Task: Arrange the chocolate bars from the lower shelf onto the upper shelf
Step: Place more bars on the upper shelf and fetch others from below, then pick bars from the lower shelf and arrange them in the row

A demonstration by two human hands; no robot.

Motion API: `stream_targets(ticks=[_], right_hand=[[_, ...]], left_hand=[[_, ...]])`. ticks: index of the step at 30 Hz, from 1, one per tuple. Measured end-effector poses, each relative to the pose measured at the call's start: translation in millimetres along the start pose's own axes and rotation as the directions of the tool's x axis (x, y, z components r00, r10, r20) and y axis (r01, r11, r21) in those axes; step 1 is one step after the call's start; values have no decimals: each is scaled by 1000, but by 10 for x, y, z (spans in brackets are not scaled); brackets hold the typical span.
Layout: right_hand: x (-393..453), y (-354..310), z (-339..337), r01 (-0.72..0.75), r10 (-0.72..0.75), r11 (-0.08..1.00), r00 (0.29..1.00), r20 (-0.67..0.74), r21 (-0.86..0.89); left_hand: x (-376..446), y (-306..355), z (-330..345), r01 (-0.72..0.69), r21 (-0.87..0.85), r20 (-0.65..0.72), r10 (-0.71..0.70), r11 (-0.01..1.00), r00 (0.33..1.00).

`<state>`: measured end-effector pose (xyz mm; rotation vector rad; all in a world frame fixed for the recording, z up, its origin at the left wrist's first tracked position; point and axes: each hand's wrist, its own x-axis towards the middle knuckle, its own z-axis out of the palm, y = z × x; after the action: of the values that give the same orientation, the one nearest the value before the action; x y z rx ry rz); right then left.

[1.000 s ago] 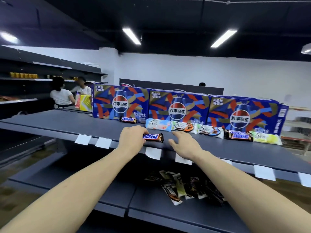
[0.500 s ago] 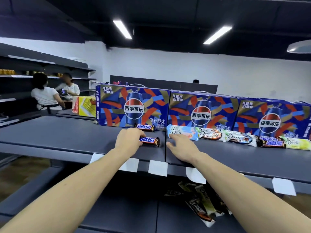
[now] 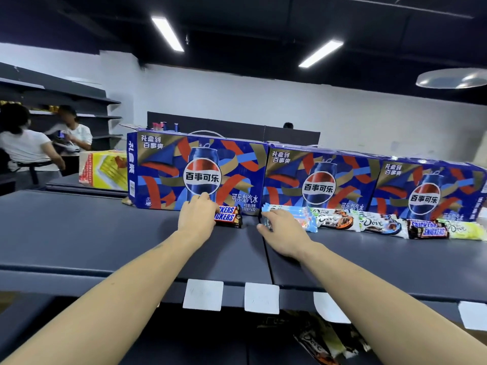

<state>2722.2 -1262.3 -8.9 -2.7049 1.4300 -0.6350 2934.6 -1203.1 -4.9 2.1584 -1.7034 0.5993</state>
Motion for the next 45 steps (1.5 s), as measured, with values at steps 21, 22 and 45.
stream_targets(ticks=[21,22,45], right_hand=[[-348,55,-150,32,-32,999,999,-1,3],[-430,75,-195,31,-31,999,999,5,8],[-3191,1312,-791,-41,31,993,996,85,111]], left_hand=[[-296,598,-176,-14,-16,-16,14,1000,1000],[-366,684,-225,-23,-21,1,23,1000,1000],[-2678,3184,-880,-86,-34,173,91,996,981]])
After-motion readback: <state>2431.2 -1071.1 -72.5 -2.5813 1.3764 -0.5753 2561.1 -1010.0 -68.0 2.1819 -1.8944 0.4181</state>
